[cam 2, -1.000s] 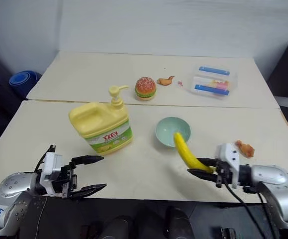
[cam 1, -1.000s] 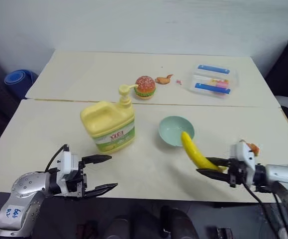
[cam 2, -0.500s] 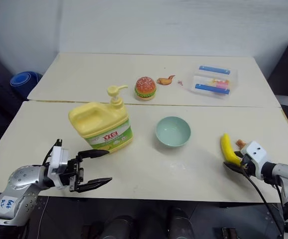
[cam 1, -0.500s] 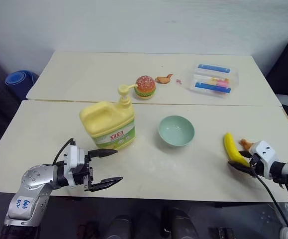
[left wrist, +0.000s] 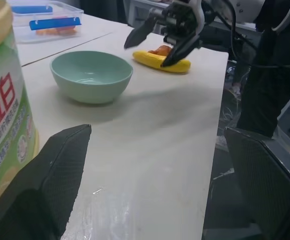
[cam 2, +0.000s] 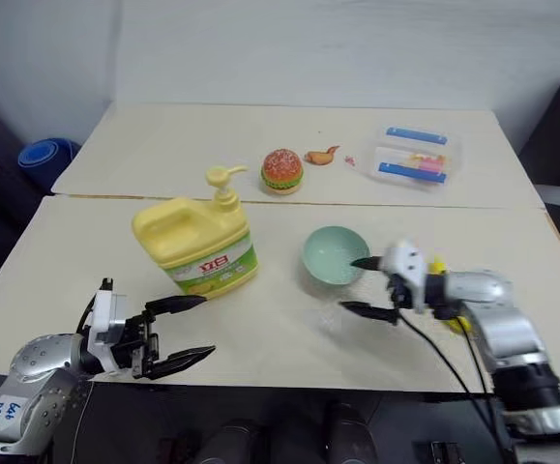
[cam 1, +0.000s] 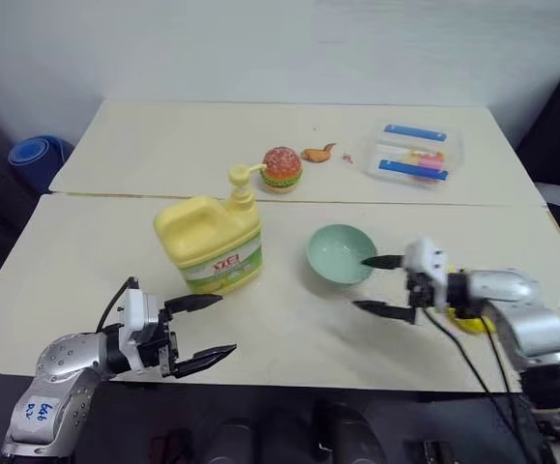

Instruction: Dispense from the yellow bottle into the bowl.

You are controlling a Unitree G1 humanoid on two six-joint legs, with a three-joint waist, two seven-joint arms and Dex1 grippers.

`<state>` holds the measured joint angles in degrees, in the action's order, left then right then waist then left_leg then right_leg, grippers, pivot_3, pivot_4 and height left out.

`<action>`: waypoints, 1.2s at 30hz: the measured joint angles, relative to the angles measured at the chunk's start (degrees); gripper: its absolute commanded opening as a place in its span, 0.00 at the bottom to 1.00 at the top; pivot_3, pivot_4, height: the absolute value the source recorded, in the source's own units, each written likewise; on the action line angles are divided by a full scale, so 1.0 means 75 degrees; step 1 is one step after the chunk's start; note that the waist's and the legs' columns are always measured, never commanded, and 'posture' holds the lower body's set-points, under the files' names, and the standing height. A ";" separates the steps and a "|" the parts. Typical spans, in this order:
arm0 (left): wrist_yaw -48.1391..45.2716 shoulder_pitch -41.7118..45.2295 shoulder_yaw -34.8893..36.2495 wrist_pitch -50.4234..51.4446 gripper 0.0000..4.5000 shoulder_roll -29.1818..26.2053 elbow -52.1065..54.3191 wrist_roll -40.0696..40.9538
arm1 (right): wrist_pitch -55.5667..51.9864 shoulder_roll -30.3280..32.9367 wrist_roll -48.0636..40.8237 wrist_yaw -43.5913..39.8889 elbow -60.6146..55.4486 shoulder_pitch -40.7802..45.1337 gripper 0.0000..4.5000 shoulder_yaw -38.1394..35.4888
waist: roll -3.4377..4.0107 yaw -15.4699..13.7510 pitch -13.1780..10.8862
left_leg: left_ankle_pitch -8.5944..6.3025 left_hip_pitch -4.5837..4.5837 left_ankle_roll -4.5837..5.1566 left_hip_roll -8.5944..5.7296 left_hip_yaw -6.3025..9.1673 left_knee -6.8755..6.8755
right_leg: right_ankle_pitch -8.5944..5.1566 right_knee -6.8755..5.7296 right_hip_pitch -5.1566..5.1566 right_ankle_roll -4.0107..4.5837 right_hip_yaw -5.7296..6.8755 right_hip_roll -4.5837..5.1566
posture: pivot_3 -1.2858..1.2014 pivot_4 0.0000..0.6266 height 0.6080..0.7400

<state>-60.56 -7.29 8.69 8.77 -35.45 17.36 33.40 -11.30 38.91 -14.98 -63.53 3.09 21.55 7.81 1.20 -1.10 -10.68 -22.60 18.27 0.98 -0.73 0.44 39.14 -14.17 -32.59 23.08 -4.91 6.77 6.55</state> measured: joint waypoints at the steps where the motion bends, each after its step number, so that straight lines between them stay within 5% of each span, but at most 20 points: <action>1: 0.0052 0.0004 0.0000 -0.0004 1.00 0.0010 0.0013 -0.0008 | 0.0022 -0.0158 0.0250 0.0149 0.0179 0.0163 0.99 0.0190 | -0.0001 -0.0020 0.0001 | 0.0001 0.0009 0.0002 -0.0003 -0.0002 0.0000 | 0.0000 -0.0002 0.0010 0.0000 -0.0001 0.0001 | 0.52 0.24 1.00; 2: 0.0098 -0.0010 0.0007 -0.0006 1.00 0.0015 0.0022 -0.0011 | 0.0127 -0.0250 0.0535 0.0271 0.0434 0.0353 0.99 0.0423 | -0.0004 -0.0026 0.0002 | 0.0002 0.0012 0.0003 -0.0005 -0.0006 0.0000 | 0.0000 -0.0007 0.0017 0.0000 -0.0004 0.0001 | 0.52 0.24 1.00; 10: 0.0277 -0.0224 0.0028 -0.0017 1.00 0.0080 0.0269 -0.0015 | 0.1449 -0.1153 0.2100 0.1269 0.2783 0.1427 0.42 0.1077 | -0.0017 0.0084 0.0009 | 0.0011 0.0014 0.0004 -0.0007 -0.0026 0.0000 | 0.0000 -0.0049 0.0037 -0.0001 -0.0017 -0.0002 | 0.52 0.24 1.00; 16: 0.0941 -0.0443 0.0676 0.0639 1.00 0.0145 0.1132 0.0908 | 0.2035 -0.1138 0.2135 0.0974 0.2697 0.1564 0.00 0.1032 | -0.0021 0.0170 0.0011 | 0.0012 0.0010 0.0002 -0.0003 -0.0025 0.0000 | 0.0001 -0.0058 0.0033 -0.0002 -0.0021 -0.0002 | 0.52 0.24 1.00; 20: 0.1528 -0.0373 0.1185 0.1422 0.87 -0.0087 0.2126 0.2229 | 0.2071 -0.0831 0.2117 0.0287 0.2449 0.1581 0.00 0.1067 | -0.0027 0.0171 0.0006 | 0.0012 0.0013 0.0002 -0.0003 -0.0026 0.0001 | 0.0001 -0.0057 0.0038 -0.0002 -0.0028 -0.0002 | 0.52 0.24 1.00; 25: 0.3233 0.1825 0.2068 0.2015 0.51 -0.0580 0.2360 0.3930 | 0.1471 -0.0174 0.1904 -0.0857 0.1512 0.2478 0.00 0.1052 | -0.0026 0.0141 -0.0003 | 0.0026 0.0015 -0.0008 -0.0010 -0.0019 0.0013 | 0.0012 -0.0051 0.0038 0.0006 -0.0027 -0.0003 | 0.52 0.24 1.00; 32: 0.3839 0.4333 0.1212 0.2525 0.02 -0.0885 0.0598 0.3061 | 0.0960 -0.0251 0.1975 -0.1591 0.1569 0.4142 0.00 0.1259 | -0.0039 0.0169 0.0002 | 0.0034 0.0022 -0.0018 -0.0006 -0.0033 0.0001 | 0.0012 -0.0076 0.0051 0.0005 -0.0023 -0.0065 | 0.52 0.24 1.00; 36: 0.3715 0.5211 0.0258 0.2631 0.01 -0.0884 -0.0213 0.1998 | 0.0959 -0.0577 0.2127 -0.1747 0.2012 0.5027 0.00 0.1450 | -0.0041 0.0175 0.0002 | 0.0034 0.0026 -0.0019 -0.0005 -0.0037 0.0001 | 0.0013 -0.0071 0.0057 0.0003 -0.0031 -0.0070 | 0.52 0.24 1.00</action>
<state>-32.70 31.79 10.63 28.50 -42.09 15.76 48.38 -4.11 34.58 0.97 -76.64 18.18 59.25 18.68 0.90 0.21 -10.66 -22.35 18.46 0.84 -0.77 0.17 39.15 -14.08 -33.12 23.51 -4.89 6.54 6.02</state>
